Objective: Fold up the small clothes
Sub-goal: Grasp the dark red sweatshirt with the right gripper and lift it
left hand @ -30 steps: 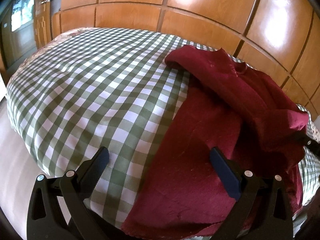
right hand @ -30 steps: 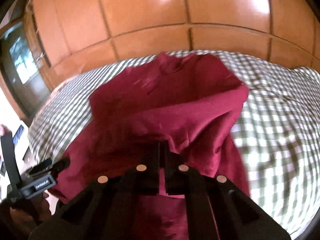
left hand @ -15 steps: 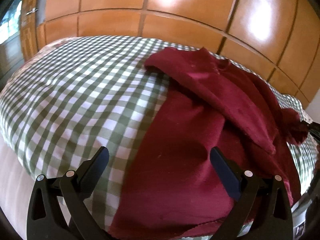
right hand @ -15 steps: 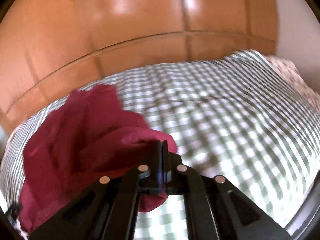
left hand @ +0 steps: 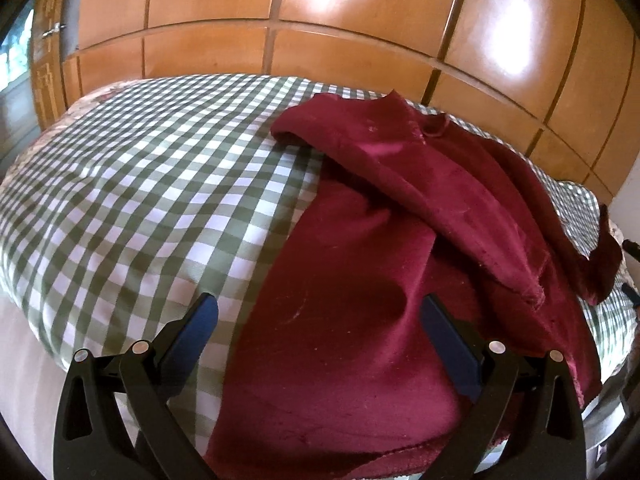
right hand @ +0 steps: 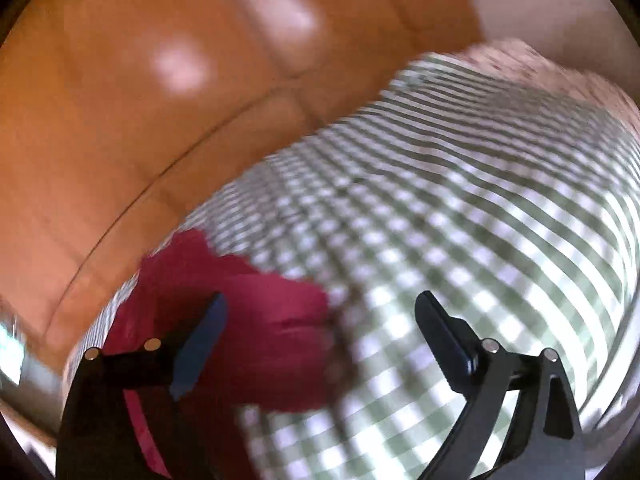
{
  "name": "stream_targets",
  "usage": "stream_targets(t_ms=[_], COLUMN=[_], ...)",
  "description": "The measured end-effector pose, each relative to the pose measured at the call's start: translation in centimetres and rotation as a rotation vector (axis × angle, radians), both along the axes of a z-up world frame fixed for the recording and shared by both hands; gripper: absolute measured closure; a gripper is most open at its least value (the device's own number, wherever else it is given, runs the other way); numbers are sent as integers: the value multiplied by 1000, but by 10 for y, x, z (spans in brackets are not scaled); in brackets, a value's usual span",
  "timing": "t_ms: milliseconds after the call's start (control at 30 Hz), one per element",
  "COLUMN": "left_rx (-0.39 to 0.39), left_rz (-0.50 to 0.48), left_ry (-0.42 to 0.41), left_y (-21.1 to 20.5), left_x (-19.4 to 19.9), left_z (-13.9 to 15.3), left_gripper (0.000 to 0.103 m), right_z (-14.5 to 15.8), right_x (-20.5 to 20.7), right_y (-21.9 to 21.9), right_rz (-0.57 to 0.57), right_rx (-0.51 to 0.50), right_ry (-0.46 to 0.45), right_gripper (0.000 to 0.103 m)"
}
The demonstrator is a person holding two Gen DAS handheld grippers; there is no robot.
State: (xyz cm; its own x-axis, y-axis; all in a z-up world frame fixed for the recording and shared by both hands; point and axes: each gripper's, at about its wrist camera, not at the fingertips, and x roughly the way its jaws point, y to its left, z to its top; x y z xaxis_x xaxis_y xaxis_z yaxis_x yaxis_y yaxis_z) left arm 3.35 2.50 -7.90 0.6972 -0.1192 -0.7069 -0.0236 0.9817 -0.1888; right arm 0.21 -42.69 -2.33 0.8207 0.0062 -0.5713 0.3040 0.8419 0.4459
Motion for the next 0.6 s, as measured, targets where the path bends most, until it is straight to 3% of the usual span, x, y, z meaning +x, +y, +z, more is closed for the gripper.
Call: stream_targets(t_ms=[67,100,200,267,333,367,400,500,533,600], left_rx=[0,3,13,16,8,-6,-19,-42,-43,-38], left_rz=[0,-2,-11,-12,-11,-16,-24,-56,-66,-80], left_ry=[0,0,-4,-12,-17,-16,-15,-2,1,2], left_y=[-1,-1,-4,-4,-2,0,0,-3,-5,-9], left_x=[0,0,-1,-2,-1,0,0,1,2,2], left_z=[0,0,1,3,4,3,3,0,-1,-1], left_gripper=[4,4,4,4,4,4,4,4,4,4], right_z=[4,4,-10,-18,-21,-18,-18,-4,0,12], right_x=[3,11,25,33,42,44,46,48,51,52], right_y=[25,44,67,65,51,44,33,10,-2,-21], right_rz=[100,148,162,162,128,118,111,54,20,-73], right_rx=[-55,-117,-237,-226,-207,-203,-218,-292,-323,-408], right_ry=[3,49,128,148,172,152,136,83,70,55], right_gripper=[2,2,7,52,62,71,74,84,100,103])
